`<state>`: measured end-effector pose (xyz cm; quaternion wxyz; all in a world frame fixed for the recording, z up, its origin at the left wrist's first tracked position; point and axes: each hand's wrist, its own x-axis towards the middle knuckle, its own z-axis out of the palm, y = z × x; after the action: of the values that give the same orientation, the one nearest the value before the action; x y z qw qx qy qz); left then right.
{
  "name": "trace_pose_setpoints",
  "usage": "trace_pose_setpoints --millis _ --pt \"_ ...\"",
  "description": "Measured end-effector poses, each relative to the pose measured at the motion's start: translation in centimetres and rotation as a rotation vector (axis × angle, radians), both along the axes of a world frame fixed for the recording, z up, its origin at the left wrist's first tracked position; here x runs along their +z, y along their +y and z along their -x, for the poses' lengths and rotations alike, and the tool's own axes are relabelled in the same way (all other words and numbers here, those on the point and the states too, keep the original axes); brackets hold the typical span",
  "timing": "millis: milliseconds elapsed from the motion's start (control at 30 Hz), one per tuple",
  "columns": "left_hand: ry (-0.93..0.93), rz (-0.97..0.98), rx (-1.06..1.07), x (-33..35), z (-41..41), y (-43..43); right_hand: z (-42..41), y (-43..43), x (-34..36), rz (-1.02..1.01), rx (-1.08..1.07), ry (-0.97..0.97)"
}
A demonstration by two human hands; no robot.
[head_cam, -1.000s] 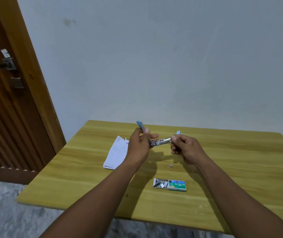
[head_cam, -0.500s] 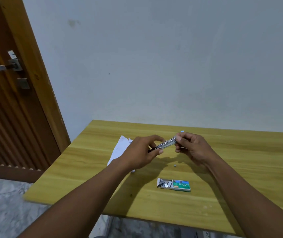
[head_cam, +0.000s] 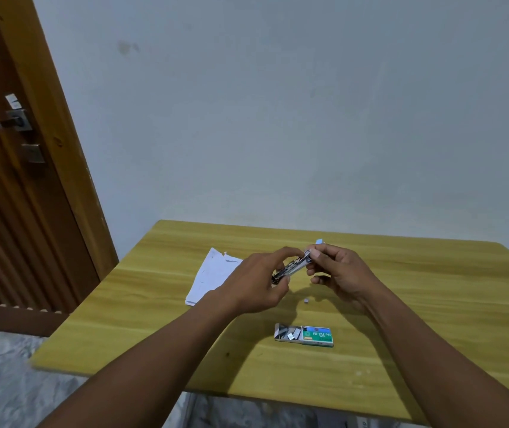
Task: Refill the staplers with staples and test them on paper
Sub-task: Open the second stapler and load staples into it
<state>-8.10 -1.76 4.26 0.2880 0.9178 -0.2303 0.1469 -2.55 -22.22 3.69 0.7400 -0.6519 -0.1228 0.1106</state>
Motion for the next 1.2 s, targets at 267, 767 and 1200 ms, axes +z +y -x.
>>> trace_pose_setpoints --millis 267,767,1200 --pt "0.059 -0.003 -0.010 -0.1 -0.3 -0.1 0.4 0.0 0.0 0.018 0.015 -0.008" --pt "0.082 0.070 0.071 -0.6 0.5 0.3 0.3 -0.1 -0.8 0.102 -0.032 -0.067" --pt "-0.118 0.213 0.200 -1.7 0.8 -0.3 0.0 1.0 -0.3 0.148 -0.215 -0.012"
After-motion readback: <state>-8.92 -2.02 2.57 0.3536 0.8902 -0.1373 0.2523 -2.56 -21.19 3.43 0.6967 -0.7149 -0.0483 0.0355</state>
